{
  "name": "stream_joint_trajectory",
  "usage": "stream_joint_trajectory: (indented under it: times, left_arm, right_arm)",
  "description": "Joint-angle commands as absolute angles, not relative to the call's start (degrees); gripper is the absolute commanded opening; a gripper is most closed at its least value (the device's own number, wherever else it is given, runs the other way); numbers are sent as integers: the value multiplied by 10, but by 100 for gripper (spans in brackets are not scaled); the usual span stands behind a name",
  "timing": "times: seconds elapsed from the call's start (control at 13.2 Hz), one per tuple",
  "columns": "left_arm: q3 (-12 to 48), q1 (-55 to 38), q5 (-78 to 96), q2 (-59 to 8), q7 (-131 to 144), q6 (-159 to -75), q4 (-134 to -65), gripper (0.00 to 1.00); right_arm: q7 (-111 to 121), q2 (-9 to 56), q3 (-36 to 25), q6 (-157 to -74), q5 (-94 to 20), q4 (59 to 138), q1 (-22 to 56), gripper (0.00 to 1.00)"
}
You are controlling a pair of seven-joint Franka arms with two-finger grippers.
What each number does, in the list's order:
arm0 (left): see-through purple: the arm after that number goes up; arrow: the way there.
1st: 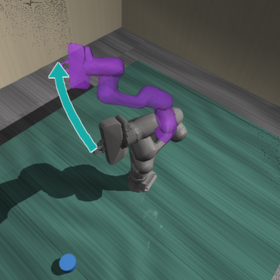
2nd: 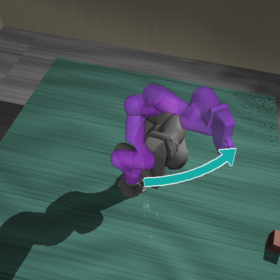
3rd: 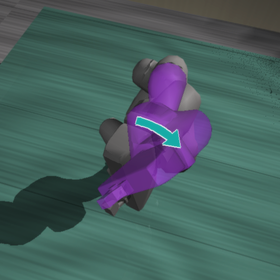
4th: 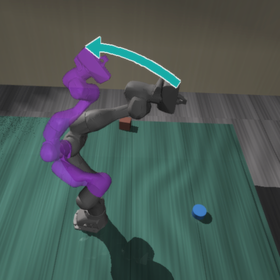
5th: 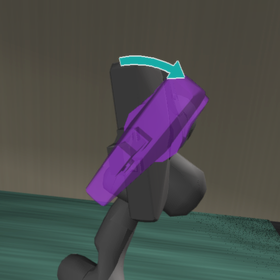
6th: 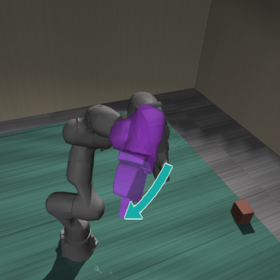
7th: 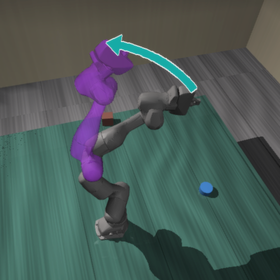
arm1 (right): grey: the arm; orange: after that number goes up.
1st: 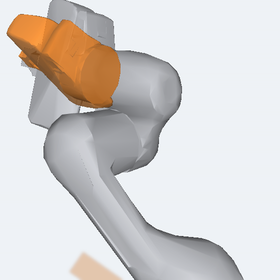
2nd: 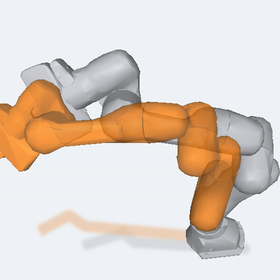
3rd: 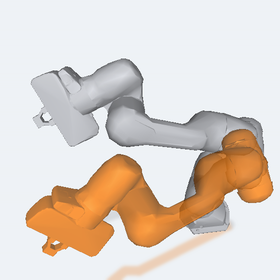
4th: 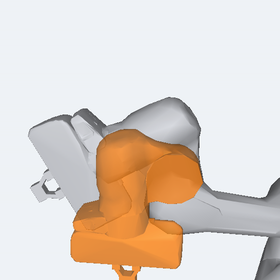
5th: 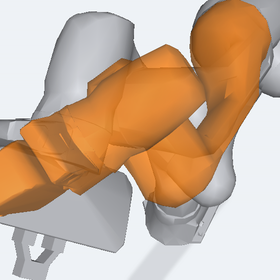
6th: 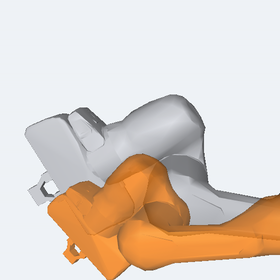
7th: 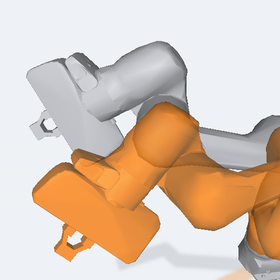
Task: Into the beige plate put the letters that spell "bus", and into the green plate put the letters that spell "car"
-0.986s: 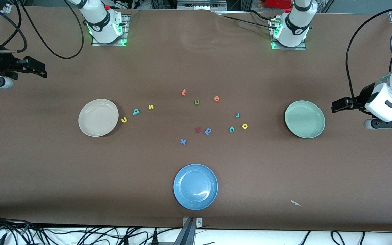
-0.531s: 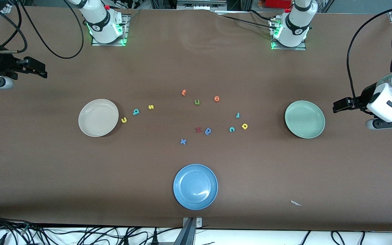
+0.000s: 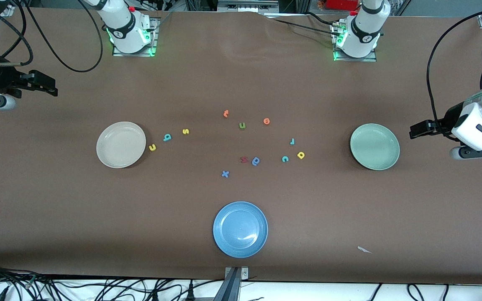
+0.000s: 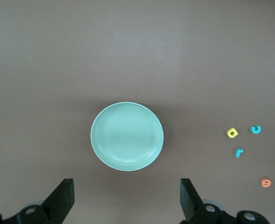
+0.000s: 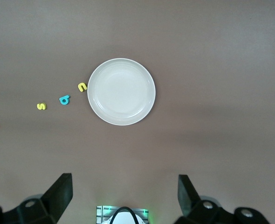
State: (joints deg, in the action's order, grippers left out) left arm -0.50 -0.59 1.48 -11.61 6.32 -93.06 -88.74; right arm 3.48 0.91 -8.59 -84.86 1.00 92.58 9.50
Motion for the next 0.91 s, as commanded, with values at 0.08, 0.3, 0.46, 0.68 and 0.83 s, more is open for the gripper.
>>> stream_joint_trajectory:
  times: [0.08, 0.3, 0.46, 0.68, 0.83]
  left_arm:
    - [-2, 4, 40, -107, 54, -933, -896, 100]
    - [-1, 3, 33, -108, 53, -933, -896, 99]
    - [-1, 3, 33, -108, 52, -933, -897, 99]
    - [-1, 3, 33, -108, 52, -937, -898, 99]
    - [-1, 3, 33, -106, 52, -947, -906, 100]
  right_arm:
    - [40, 7, -86, -848, 6, 926, 91, 100]
    - [40, 7, -86, -848, 6, 926, 91, 100]
    - [40, 7, -86, -847, 6, 927, 91, 100]
    - [45, 7, -90, -848, 6, 927, 91, 100]
    - [45, 7, -90, -848, 6, 927, 91, 100]
